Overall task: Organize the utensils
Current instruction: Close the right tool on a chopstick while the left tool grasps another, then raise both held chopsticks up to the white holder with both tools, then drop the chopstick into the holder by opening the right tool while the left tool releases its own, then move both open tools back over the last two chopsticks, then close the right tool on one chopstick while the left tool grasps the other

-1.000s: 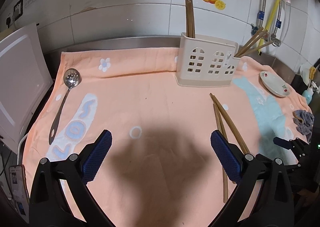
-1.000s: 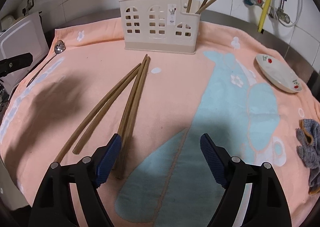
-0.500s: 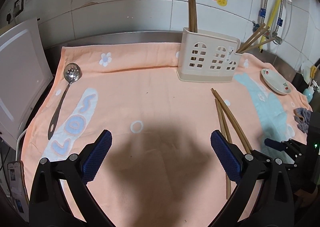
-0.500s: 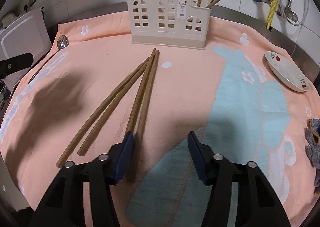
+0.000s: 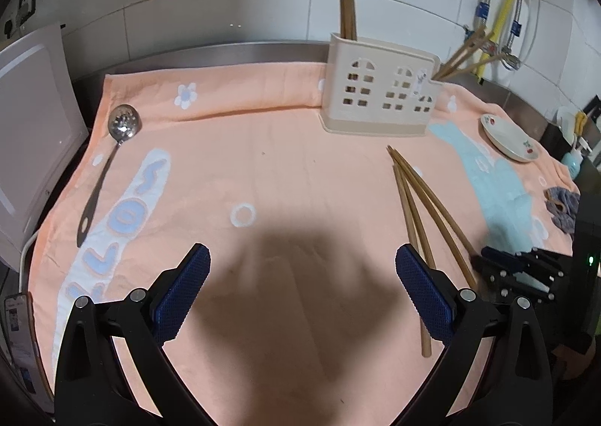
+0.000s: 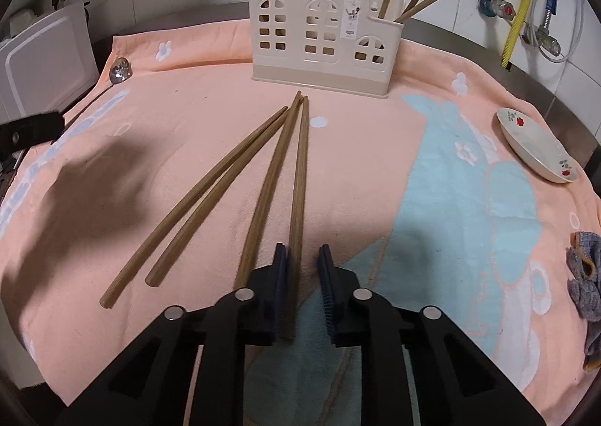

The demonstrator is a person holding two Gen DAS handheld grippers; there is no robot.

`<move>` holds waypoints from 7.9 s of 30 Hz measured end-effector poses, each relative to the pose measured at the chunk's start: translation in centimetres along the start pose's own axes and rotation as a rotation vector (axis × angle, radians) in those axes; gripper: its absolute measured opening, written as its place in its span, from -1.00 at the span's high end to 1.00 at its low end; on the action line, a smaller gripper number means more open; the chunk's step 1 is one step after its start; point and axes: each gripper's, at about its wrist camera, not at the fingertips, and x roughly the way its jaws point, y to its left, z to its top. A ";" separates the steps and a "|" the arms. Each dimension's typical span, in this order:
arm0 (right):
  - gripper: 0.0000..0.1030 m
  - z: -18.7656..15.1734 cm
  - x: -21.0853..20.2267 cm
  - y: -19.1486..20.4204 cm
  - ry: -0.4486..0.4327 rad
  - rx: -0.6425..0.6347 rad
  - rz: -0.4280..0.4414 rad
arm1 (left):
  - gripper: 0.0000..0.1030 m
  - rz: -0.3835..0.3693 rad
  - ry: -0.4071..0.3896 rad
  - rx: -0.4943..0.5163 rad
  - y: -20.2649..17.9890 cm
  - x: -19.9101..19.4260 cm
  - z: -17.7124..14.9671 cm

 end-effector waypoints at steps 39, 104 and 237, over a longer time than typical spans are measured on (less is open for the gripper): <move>0.88 -0.6 -2.6 -2.3 -0.100 0.065 0.045 | 0.76 -0.253 0.168 0.085 -8.0 4.9 -4.1; 0.88 23.9 -15.6 -8.8 -0.364 -0.084 0.095 | 0.90 -0.195 -0.318 0.274 -9.2 -5.8 23.0; 0.87 2.1 -2.4 -1.1 -0.096 0.114 0.097 | -0.89 -0.109 0.017 0.081 -5.5 1.6 -2.2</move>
